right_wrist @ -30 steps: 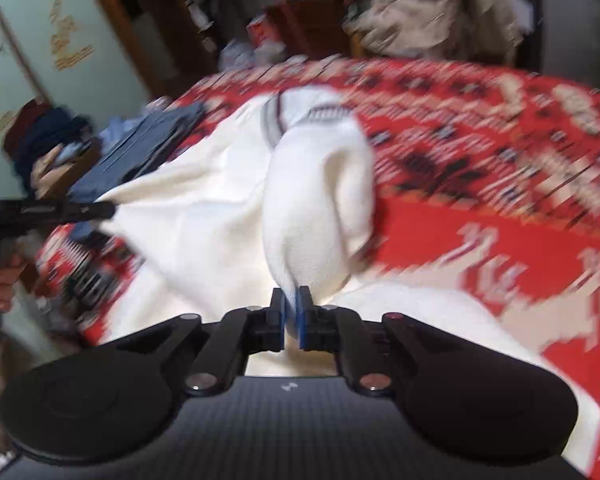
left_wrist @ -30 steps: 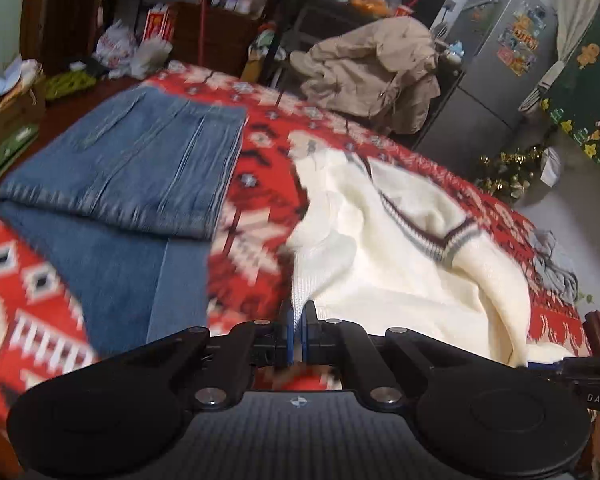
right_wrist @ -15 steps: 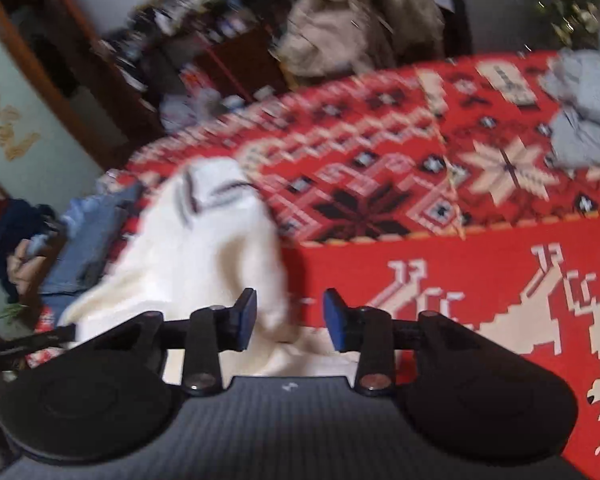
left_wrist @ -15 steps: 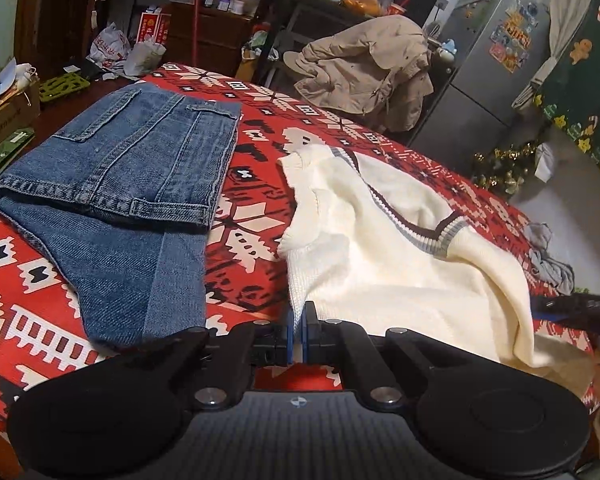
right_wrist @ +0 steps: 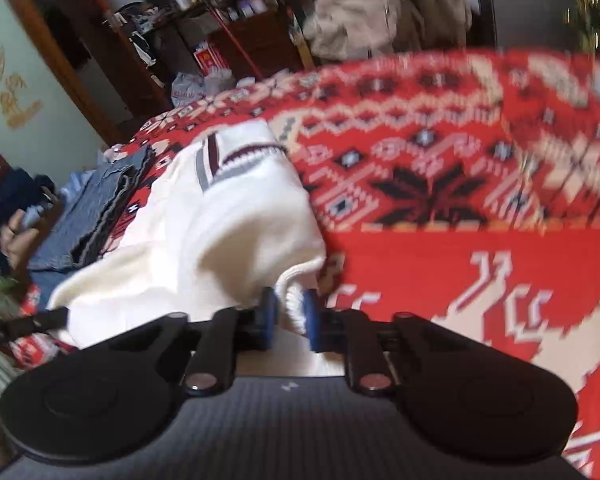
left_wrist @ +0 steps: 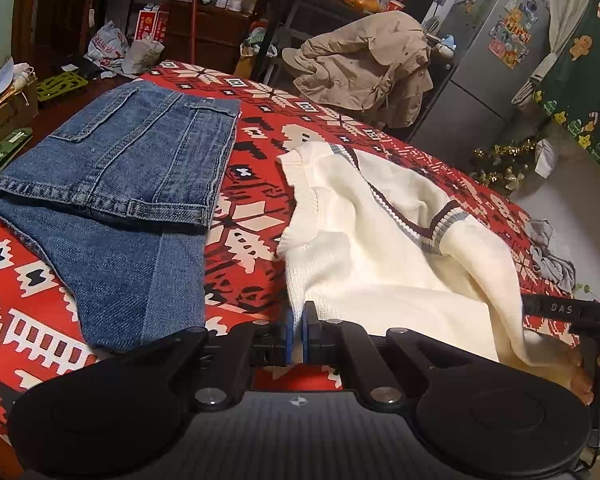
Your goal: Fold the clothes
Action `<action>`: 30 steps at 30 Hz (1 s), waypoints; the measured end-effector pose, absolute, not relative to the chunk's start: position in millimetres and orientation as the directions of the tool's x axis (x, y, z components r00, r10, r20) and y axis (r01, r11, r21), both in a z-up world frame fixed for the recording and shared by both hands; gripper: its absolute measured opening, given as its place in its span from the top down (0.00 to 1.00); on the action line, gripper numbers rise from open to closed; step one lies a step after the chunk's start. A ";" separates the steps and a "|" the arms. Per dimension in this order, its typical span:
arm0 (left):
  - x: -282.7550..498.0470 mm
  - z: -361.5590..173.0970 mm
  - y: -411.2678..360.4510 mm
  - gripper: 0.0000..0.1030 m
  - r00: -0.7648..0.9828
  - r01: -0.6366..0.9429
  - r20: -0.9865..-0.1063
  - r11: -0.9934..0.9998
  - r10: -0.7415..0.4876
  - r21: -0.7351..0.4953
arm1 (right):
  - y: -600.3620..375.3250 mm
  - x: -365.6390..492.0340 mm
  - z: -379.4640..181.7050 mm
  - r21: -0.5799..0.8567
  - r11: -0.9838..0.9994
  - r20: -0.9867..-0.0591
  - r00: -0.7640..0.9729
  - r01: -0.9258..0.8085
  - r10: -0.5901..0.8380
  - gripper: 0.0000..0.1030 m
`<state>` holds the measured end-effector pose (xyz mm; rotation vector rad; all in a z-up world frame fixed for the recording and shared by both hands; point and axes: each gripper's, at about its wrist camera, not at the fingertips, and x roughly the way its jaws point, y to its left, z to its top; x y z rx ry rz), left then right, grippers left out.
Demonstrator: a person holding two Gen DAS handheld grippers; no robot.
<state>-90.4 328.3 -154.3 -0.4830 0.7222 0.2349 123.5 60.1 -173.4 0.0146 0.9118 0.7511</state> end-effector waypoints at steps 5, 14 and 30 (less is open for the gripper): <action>-88.5 -149.4 325.3 0.96 0.734 -0.354 -0.677 0.881 0.053 -0.315 | 35.6 129.7 -143.7 0.234 0.809 -0.655 0.528 -0.538 0.541 0.92; -80.8 -131.1 316.6 0.96 0.788 -0.270 -0.615 0.895 -0.007 -0.356 | -38.0 160.5 -98.1 0.024 0.928 -0.570 0.758 -0.371 0.318 0.93; -120.1 -159.1 306.0 0.92 0.686 -0.304 -0.727 0.899 -0.023 -0.315 | -86.2 55.1 -149.8 0.184 0.786 -0.752 0.430 -0.590 0.499 0.86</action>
